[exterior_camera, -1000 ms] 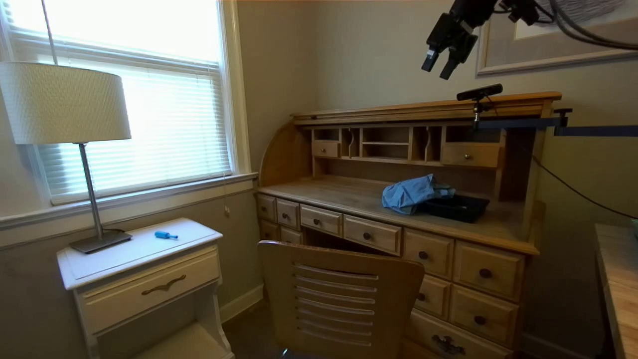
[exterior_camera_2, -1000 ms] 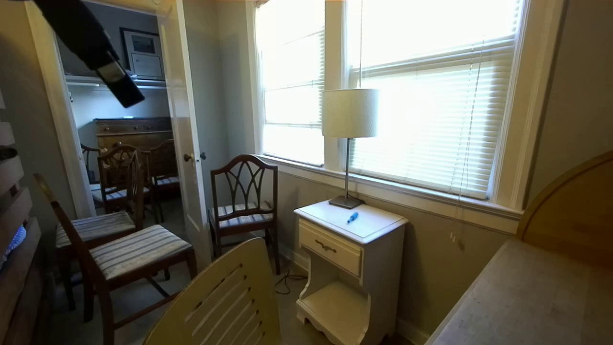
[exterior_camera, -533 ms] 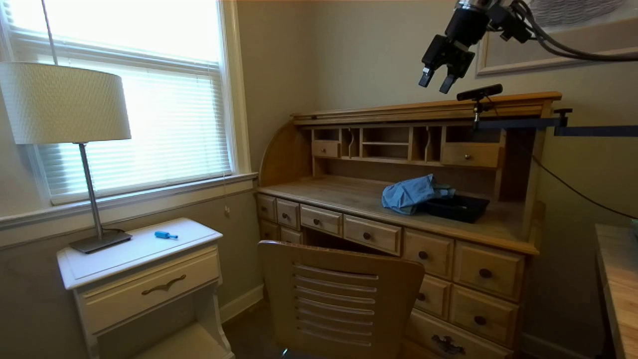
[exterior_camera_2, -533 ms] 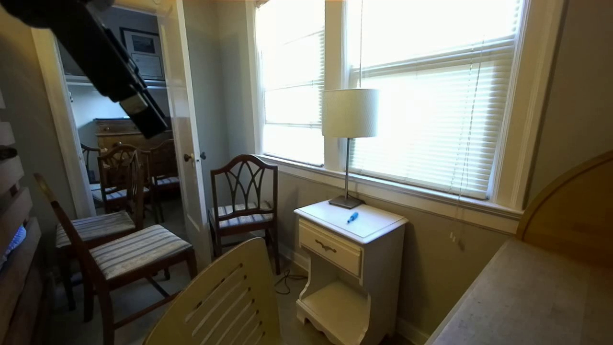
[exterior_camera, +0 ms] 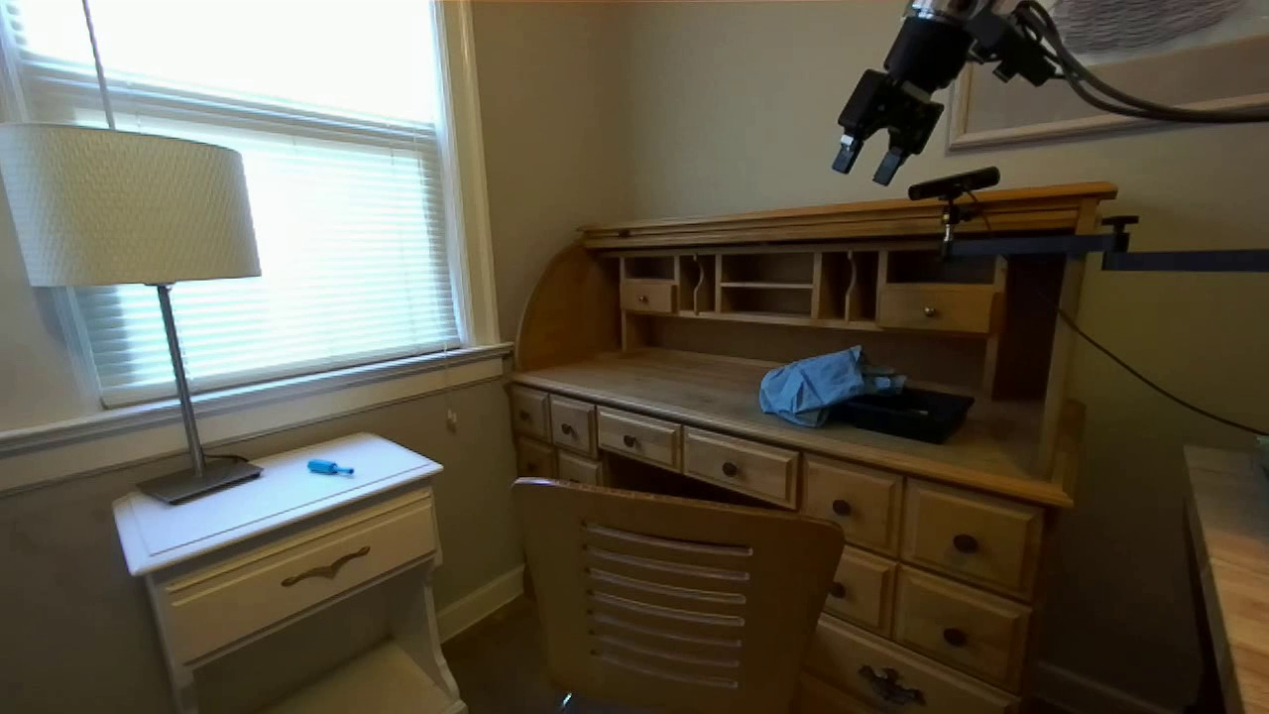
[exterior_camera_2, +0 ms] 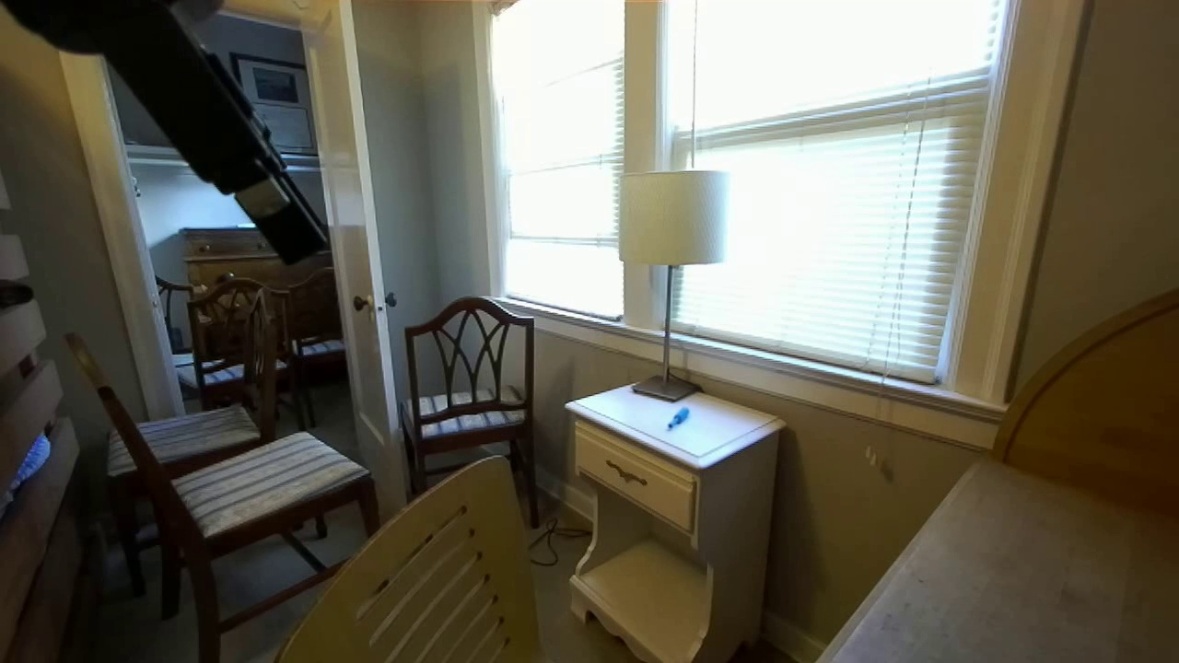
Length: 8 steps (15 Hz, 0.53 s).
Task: Put the cloth on the chair
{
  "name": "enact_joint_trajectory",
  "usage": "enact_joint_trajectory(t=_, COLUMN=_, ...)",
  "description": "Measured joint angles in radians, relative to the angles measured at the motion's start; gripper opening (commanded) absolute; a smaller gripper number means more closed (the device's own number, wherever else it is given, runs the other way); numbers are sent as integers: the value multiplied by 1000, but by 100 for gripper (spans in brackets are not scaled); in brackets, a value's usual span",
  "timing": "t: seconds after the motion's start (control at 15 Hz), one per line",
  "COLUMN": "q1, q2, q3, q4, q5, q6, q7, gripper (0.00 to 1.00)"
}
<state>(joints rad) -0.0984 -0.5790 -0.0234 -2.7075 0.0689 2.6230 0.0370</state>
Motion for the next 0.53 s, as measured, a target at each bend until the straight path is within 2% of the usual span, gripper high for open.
enact_joint_trajectory(t=0.27, q1=-26, q2=79, q3=-22, q4=57, q5=-53, q6=57, q7=-37, gripper=100)
enact_joint_trajectory(t=0.53, q1=-28, q2=230, q3=-73, q4=186, q5=-73, q6=91, q7=-148, gripper=100)
